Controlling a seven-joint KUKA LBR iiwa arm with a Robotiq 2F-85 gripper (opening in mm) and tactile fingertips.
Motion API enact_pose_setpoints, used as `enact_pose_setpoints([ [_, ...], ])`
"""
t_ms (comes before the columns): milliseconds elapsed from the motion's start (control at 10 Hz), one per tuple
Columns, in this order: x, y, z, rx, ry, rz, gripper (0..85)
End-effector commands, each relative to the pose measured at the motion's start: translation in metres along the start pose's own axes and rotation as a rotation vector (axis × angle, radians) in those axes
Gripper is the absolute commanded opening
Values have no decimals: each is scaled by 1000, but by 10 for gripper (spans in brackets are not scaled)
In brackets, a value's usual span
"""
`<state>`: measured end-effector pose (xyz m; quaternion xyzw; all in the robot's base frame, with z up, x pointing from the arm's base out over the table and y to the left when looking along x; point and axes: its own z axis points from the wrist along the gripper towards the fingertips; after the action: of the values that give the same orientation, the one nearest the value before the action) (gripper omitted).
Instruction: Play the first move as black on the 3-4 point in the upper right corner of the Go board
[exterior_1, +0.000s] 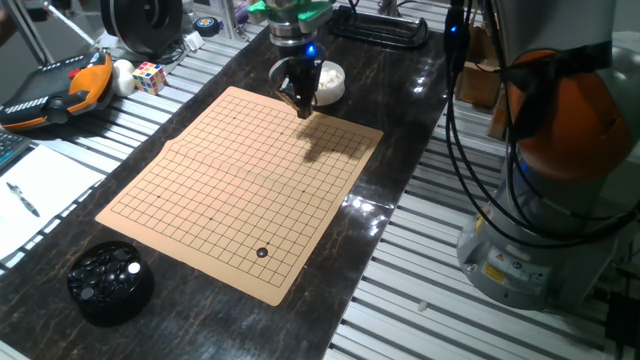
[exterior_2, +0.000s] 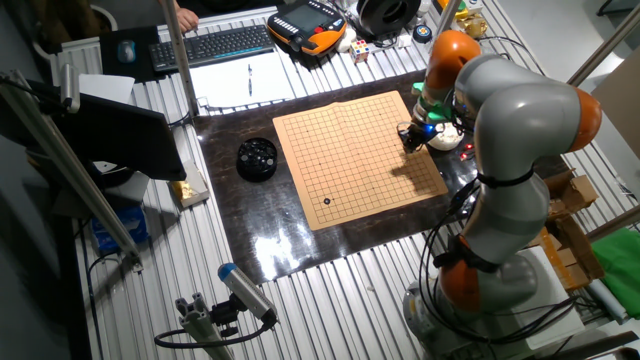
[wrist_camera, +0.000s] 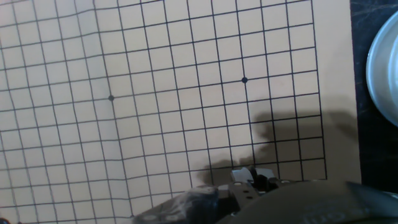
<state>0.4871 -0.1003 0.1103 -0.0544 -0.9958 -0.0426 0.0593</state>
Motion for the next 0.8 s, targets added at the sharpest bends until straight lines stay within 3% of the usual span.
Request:
enact_pose_setpoints([
  [0, 0, 0, 0, -5, 6, -4, 17],
  [300, 0, 0, 1, -10, 4, -8, 17],
  [700, 12, -3, 19, -28, -3, -17, 17],
])
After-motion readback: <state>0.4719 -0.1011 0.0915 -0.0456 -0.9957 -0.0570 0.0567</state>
